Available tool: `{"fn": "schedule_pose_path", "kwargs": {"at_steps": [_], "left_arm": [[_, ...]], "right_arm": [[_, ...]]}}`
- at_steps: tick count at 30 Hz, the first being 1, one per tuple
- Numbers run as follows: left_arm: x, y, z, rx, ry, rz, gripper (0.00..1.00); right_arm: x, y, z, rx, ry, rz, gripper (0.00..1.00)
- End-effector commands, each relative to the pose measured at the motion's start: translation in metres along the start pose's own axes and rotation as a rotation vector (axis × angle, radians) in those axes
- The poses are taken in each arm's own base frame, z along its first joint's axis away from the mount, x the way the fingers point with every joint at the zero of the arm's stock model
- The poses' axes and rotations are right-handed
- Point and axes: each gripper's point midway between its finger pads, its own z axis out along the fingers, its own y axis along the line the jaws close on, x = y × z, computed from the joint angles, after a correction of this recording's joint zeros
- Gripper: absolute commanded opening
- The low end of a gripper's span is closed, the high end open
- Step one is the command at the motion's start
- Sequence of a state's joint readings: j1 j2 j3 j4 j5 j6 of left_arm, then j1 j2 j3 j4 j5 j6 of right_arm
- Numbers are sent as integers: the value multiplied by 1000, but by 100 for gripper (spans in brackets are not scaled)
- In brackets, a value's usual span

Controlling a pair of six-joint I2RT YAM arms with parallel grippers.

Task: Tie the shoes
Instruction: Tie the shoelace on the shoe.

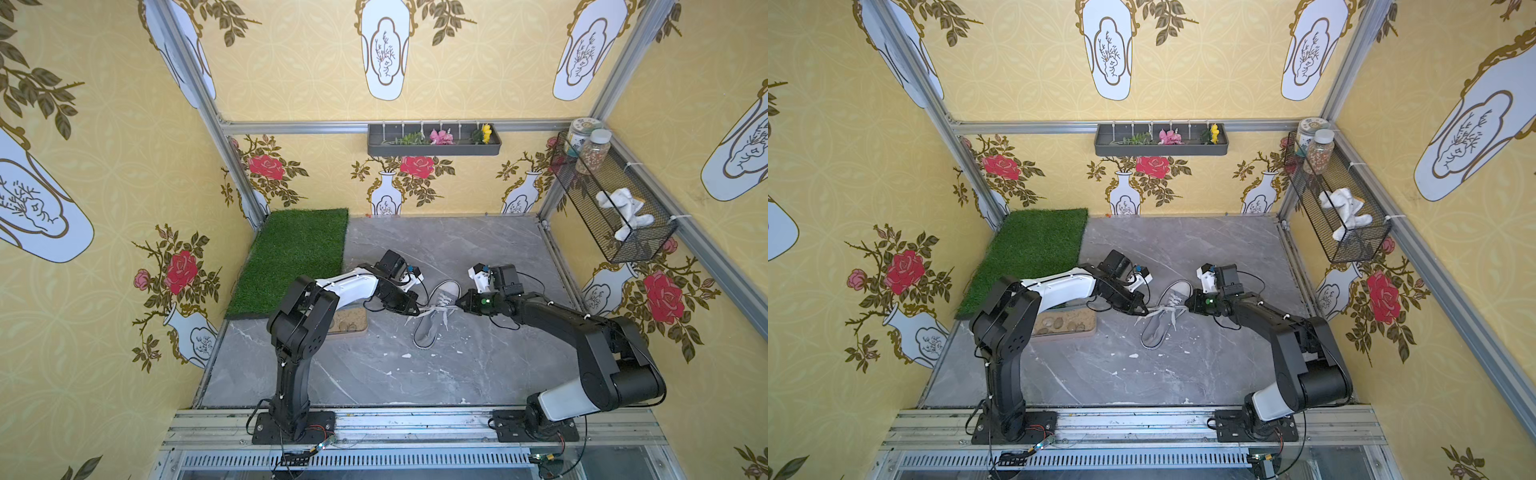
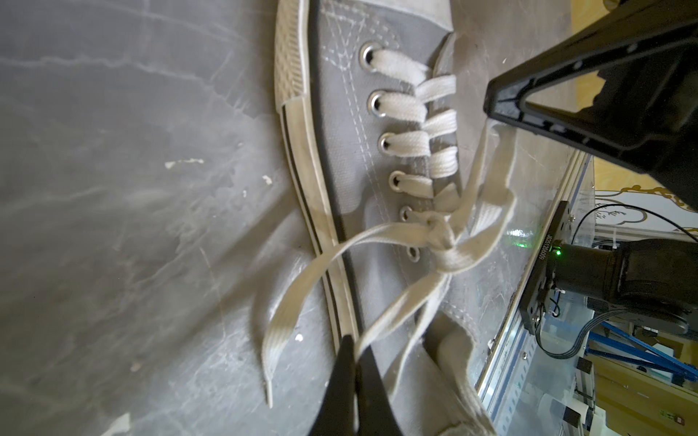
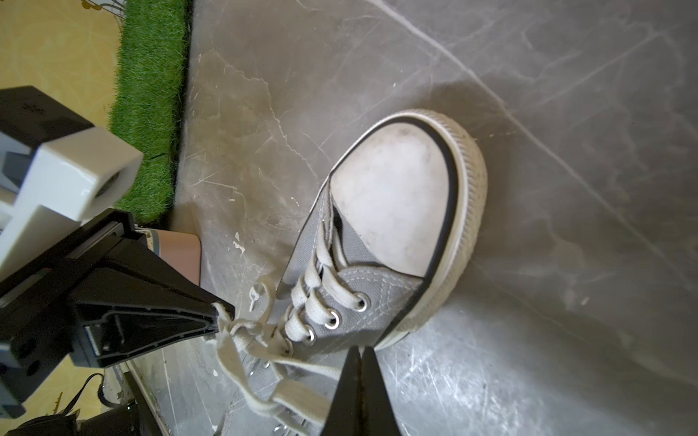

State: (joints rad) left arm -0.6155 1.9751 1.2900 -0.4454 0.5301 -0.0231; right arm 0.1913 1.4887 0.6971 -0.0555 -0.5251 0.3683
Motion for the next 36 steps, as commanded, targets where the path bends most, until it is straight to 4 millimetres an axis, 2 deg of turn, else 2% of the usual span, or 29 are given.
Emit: {"fn": "schedule_pose_path", "kwargs": {"at_steps": [1, 14, 21, 36], "left_arm": [[5, 2, 0, 4, 9, 3, 0], [9, 12, 4, -28, 28, -11, 0], [3, 0, 2, 29, 8, -2, 0], [9, 12, 5, -15, 25, -16, 0]], "right_arm": [[-1, -5, -3, 30, -14, -11, 0], [0, -8, -4, 43, -13, -14, 0], [-3, 0, -4, 1, -24, -20, 0], [3, -22, -11, 126, -29, -1, 0]]}}
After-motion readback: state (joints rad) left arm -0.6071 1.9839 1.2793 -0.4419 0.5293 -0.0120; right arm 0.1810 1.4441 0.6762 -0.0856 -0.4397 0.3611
